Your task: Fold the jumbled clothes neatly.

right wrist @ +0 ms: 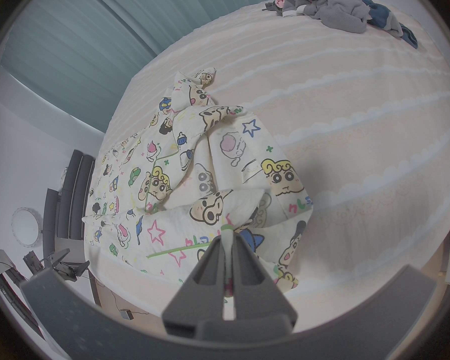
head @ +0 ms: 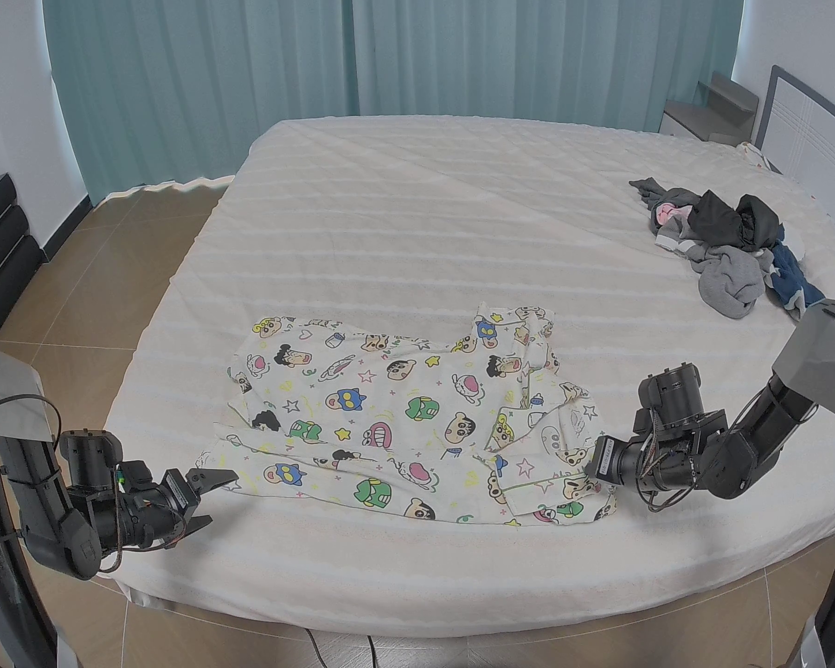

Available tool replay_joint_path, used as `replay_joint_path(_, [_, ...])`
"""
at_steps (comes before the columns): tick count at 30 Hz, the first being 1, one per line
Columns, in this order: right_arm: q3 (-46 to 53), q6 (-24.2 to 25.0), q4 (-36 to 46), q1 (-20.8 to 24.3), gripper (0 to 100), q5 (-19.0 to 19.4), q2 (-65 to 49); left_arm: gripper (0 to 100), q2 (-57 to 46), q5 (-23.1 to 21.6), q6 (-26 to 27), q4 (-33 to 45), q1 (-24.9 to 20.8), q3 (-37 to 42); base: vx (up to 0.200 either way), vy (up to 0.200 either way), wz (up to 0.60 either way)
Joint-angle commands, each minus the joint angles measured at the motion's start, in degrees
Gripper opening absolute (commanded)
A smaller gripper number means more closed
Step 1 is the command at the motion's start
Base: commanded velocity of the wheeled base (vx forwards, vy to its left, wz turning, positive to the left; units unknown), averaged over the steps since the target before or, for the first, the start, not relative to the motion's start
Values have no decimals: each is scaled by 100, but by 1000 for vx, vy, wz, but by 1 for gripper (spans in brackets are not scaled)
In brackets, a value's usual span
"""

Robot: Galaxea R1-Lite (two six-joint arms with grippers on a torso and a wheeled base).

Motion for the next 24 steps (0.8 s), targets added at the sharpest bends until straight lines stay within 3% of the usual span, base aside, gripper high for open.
replay_joint_path(1, [-2,-14,80,-6,0,-14,-127,100,8,-1,-3,0,-1,0,0,0,0])
replay_joint_path(13, [-318,-32,335,-6,0,-84,-100,100,8,-1,-3,-8,-1,0,0,0,0])
replay_joint_path(14, [-318,-23,326,-6,100,-84,-83,100,8,8,-3,0,-1,0,0,0,0])
replay_joint_path(24, [-213,30,318,38,100,-75,-100,100,61,210,-3,-8,-45,-26,0,0,0])
